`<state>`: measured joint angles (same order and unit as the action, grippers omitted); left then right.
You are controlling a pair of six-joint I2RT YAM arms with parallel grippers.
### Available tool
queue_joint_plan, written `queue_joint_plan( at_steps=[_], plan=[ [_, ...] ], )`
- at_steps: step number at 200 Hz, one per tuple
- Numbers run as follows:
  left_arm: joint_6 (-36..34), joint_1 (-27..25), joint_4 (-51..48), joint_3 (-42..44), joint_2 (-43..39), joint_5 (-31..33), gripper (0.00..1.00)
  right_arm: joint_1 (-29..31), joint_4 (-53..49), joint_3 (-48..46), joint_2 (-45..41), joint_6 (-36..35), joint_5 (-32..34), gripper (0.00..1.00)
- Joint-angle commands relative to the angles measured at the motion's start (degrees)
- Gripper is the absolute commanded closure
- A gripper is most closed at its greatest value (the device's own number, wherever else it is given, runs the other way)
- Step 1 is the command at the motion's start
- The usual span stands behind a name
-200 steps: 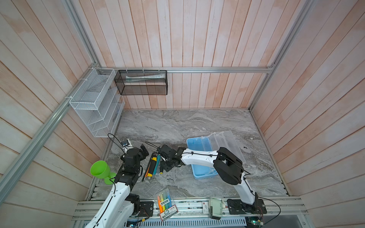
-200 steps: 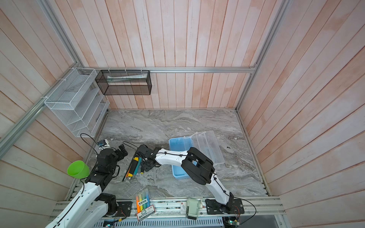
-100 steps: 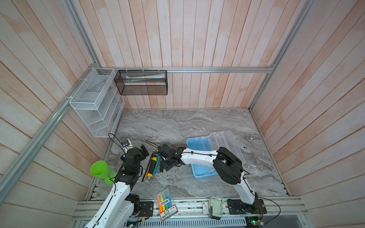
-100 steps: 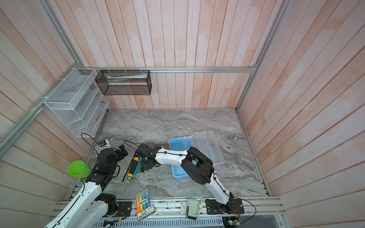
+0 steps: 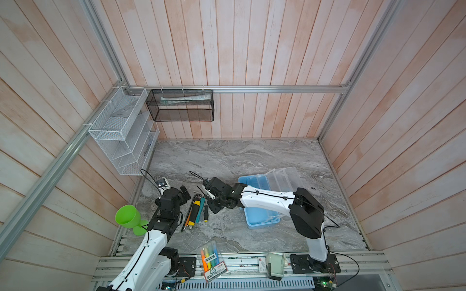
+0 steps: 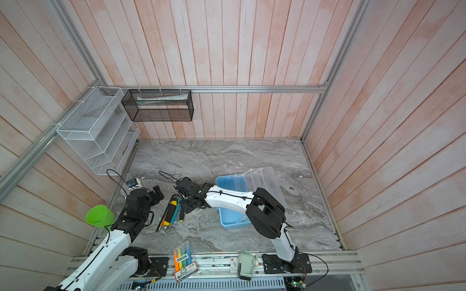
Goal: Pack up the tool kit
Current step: 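Carry the yellow-handled screwdriver over the open blue box with the right gripper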
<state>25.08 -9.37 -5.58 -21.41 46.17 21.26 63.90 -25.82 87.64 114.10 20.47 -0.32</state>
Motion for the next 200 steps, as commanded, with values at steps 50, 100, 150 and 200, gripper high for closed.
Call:
queue_joint_plan(
  at_steps=[50, 100, 150, 200],
  plan=[
    [0.1, 0.3, -0.1, -0.3, -0.4, -0.3, 0.0, -6.5, 3.2, -8.6, -11.9, -1.1, -1.4, 1.0],
    [0.1, 0.4, 0.1, -0.2, -0.1, -0.6, 0.0, -12.6, 3.7, -16.3, -23.0, 0.1, 0.0, 1.0],
    [0.0, 0.5, 0.2, -0.5, 0.6, -0.9, 0.0, -20.0, -3.9, -21.3, -34.8, -0.2, 4.4, 1.0],
    [-0.1, 0.5, 0.3, -0.4, 0.5, -1.2, 0.0, -29.7, -15.7, -19.7, -42.0, -2.7, 11.3, 1.0]
  ],
)
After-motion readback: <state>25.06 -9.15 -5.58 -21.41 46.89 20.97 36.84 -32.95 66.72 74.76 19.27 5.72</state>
